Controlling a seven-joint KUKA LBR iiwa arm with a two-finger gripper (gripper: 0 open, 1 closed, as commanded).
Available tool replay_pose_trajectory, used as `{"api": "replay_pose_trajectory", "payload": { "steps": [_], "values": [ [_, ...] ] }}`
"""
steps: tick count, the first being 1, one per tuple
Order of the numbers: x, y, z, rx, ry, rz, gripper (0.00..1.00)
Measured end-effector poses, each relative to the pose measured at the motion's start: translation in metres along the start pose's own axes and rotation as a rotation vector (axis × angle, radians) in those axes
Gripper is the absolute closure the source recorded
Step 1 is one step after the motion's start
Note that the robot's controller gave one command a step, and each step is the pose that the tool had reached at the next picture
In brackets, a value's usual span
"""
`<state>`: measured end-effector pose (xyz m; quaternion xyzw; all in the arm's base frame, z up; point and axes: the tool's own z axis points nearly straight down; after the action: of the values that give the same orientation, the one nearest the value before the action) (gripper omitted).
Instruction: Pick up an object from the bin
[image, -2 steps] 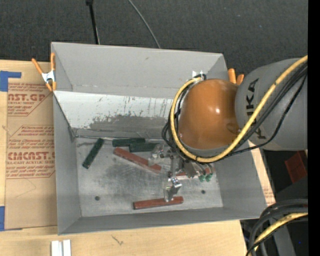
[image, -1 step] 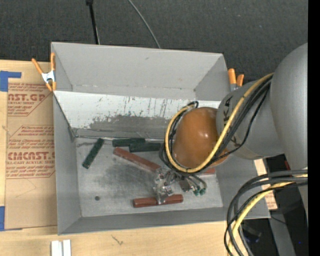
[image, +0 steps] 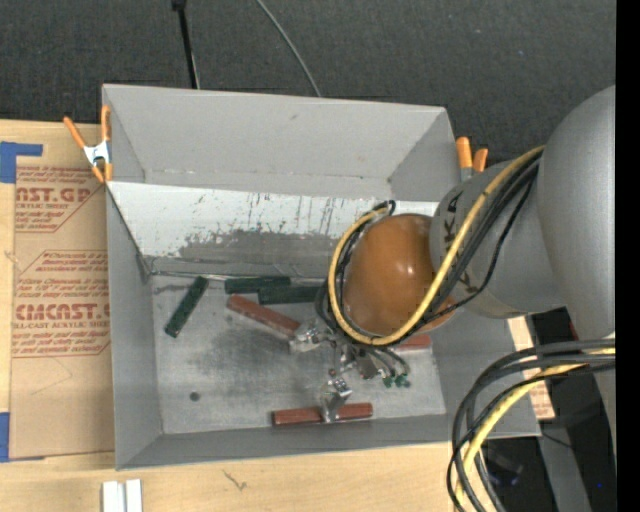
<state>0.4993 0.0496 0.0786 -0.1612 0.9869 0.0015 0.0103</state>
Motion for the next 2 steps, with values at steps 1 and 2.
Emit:
{"api": "replay_pose_trajectory", "payload": {
  "steps": [1,2],
  "values": [
    [0.0,0.0,0.0,0.0,0.0,-0.001,0.0],
    [0.003,-0.029,0.001,-0.005,-0.003,-0.046,0.0]
  ]
}}
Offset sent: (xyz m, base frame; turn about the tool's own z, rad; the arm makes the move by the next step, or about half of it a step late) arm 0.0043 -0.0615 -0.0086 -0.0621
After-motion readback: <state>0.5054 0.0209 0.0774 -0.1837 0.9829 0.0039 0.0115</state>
